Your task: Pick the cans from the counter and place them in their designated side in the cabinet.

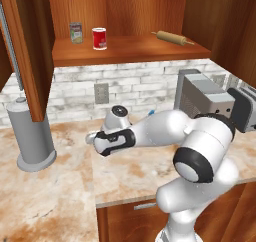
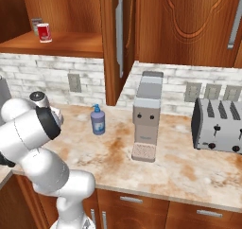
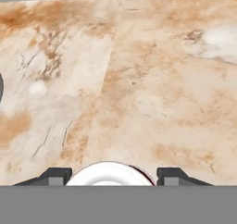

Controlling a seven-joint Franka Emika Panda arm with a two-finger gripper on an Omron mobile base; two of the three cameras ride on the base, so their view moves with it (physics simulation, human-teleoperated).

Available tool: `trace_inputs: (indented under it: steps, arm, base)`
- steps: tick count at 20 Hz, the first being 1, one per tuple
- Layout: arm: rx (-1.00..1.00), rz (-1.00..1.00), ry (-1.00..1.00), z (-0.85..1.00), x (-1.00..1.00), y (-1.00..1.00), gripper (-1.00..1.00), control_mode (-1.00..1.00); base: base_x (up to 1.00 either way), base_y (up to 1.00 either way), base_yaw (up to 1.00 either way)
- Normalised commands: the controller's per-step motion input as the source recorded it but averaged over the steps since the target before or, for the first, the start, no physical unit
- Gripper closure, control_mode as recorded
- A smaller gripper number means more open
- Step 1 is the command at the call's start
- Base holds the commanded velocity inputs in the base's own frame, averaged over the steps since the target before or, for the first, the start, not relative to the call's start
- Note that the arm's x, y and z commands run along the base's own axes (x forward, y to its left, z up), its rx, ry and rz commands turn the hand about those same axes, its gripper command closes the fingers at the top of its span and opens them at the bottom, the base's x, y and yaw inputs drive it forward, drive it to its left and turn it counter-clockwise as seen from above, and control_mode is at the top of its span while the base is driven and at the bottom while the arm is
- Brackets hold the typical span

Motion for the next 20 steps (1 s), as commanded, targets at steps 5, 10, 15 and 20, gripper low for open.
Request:
trace_inputs:
  steps: [5,10,15,20]
  arm:
    - [0.00,0.00,-0.09,0.21,-0.19,-0.15,1.00,-1.00]
    - [0.00,0.00,-0.09,0.22,-0.23,-0.13,1.00,-1.00]
    - [0.01,0.00,-0.09,0.30,-0.27,-0.17,1.00,-1.00]
    - [0.03,0.01,-0.07,0.32,-0.27,-0.14,1.00,-1.00]
  base:
    - [0.00,0.00,0.00]
    - [0.00,0.00,0.00]
    - [0.00,0.00,0.00]
    - [0.00,0.00,0.00]
